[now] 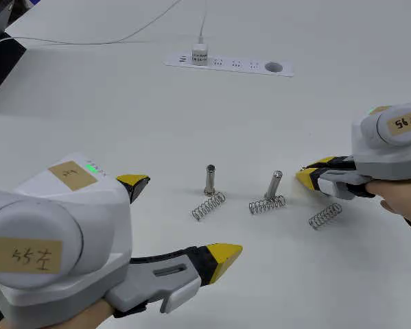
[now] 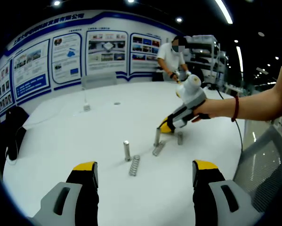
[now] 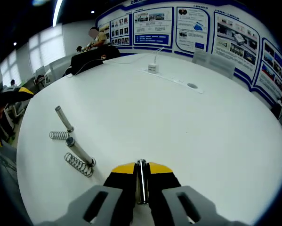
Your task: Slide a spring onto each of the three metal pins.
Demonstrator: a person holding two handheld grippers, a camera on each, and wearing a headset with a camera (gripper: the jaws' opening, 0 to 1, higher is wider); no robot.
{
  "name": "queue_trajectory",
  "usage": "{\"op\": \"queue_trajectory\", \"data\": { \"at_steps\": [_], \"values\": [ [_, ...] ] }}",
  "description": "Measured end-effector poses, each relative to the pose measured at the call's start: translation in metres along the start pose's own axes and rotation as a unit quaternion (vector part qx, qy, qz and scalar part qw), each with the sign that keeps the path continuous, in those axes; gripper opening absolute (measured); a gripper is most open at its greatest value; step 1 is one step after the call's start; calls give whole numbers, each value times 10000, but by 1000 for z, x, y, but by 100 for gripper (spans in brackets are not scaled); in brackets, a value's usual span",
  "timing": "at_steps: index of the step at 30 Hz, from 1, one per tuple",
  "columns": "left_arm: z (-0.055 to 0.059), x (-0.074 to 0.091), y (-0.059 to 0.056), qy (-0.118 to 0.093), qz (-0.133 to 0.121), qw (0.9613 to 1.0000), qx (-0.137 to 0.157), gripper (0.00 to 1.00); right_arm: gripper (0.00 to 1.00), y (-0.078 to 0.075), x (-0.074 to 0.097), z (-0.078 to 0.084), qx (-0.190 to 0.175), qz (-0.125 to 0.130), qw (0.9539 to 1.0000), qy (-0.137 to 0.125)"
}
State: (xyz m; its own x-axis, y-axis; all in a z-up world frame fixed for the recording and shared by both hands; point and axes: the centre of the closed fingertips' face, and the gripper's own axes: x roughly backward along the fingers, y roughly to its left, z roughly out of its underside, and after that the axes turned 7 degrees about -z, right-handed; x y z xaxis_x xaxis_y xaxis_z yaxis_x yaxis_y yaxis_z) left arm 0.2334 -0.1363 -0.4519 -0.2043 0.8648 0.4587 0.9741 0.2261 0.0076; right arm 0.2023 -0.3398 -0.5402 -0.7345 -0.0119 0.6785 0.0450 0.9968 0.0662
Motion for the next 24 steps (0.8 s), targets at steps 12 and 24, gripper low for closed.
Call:
{"op": "queue_trajectory", "data": {
  "at_steps": [12,24],
  "values": [
    [-5,4,2,-39,-1,10000,-41,83,9,-2,7,-1,-897,-129,9955,-269],
    [-11,11,3,-146,-28,9999,1,82,9,6,29,-14,-922,-108,9945,-489]
  ]
}}
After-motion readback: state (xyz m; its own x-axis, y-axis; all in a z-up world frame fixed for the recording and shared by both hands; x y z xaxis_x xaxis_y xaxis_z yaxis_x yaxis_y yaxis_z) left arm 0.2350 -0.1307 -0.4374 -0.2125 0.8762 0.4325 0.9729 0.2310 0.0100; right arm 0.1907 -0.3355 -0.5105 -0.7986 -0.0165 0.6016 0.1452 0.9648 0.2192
